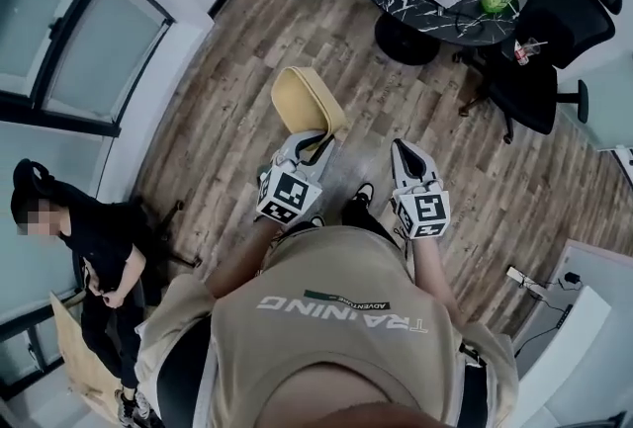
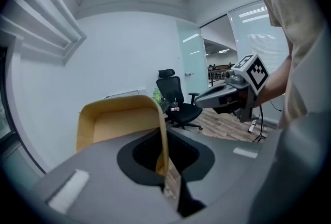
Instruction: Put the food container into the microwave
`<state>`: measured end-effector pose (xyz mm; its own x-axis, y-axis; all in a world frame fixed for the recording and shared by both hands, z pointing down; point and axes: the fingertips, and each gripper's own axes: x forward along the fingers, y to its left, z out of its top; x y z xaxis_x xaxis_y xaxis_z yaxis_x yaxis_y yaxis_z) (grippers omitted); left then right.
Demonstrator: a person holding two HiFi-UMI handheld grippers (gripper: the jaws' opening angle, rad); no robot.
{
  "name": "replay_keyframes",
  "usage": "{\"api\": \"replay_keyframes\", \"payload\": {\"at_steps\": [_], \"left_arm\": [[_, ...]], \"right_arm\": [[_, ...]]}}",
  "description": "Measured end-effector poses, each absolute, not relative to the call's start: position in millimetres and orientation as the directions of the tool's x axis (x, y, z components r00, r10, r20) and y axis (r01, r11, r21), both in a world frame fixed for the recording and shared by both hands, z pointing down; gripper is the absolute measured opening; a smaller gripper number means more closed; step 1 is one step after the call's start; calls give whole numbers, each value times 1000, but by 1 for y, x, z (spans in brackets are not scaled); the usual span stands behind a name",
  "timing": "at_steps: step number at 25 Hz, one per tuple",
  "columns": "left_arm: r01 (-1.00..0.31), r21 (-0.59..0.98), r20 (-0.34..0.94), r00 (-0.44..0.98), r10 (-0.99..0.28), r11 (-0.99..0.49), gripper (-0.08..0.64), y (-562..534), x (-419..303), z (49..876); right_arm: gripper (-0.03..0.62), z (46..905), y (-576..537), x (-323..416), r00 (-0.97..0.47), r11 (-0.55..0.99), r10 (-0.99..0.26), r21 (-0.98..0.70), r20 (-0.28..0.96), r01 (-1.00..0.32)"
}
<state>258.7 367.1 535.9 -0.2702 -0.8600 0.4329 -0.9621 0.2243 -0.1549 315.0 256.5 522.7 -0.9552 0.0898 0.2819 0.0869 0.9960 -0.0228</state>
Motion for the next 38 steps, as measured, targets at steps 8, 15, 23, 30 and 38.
{"api": "replay_keyframes", "payload": {"at_steps": [8,15,23,30,38], "left_arm": [[-967,-98,477,-254,-841,236,27,281,258,547],[-960,-99,539,-272,-797,261,26,260,258,553],[-962,-128,542,-270,-796,240,26,238,232,543],[-982,-109,526,-187,-829,153,26,206,216,551],[-983,-173,458,-133,-879,59,26,195,162,523]], "right_arm": [[9,537,191,275,-932,975,219,-92,290,200],[11,549,179,251,-911,945,324,-140,254,297],[11,547,177,241,-898,935,354,-62,261,350],[11,536,165,232,-932,957,289,-76,216,279],[11,518,160,181,-954,979,202,-18,220,203]]}}
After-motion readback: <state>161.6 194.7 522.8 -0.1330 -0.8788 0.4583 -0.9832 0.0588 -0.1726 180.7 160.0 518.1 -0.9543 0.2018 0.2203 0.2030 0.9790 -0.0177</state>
